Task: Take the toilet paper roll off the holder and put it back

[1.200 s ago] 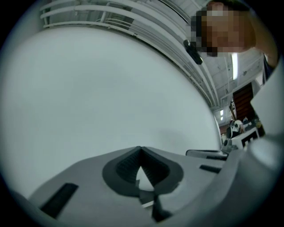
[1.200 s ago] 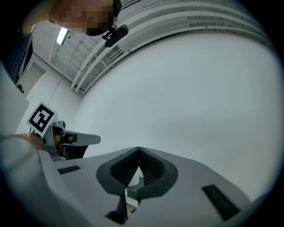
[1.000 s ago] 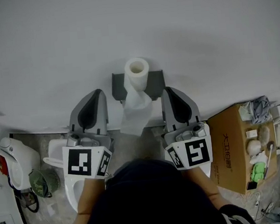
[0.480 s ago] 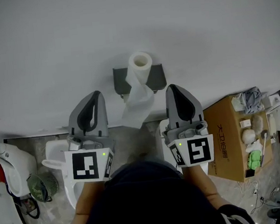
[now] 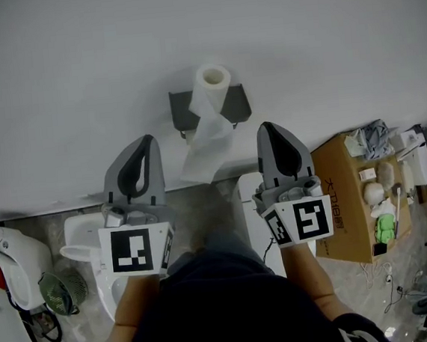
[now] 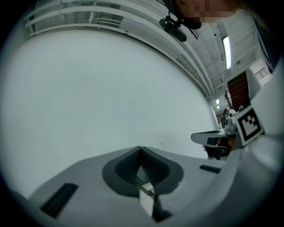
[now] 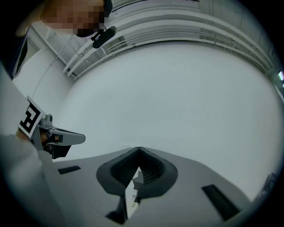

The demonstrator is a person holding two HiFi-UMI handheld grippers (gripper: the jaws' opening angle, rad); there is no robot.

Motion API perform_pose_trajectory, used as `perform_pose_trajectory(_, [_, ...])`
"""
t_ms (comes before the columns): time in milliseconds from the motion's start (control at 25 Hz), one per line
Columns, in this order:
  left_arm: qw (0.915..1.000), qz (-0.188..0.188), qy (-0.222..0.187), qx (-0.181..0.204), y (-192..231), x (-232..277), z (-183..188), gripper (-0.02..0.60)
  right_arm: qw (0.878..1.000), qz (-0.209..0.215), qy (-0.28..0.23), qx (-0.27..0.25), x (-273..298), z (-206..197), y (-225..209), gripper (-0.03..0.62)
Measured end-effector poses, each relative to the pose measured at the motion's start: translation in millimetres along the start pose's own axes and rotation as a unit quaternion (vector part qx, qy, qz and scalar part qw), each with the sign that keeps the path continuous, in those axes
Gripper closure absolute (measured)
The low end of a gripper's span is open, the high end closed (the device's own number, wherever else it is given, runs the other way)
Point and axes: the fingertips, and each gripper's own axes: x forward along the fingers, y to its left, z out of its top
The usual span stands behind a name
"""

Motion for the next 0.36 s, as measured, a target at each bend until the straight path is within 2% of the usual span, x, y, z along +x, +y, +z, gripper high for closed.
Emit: perform_pose_trajectory(360, [0.9999, -0.008, -0.007, 0.002, 2.3, -4.9, 3.3, 0.58, 1.0, -0.004, -0.007, -0.009, -1.4, 8.7, 6.5, 0.579])
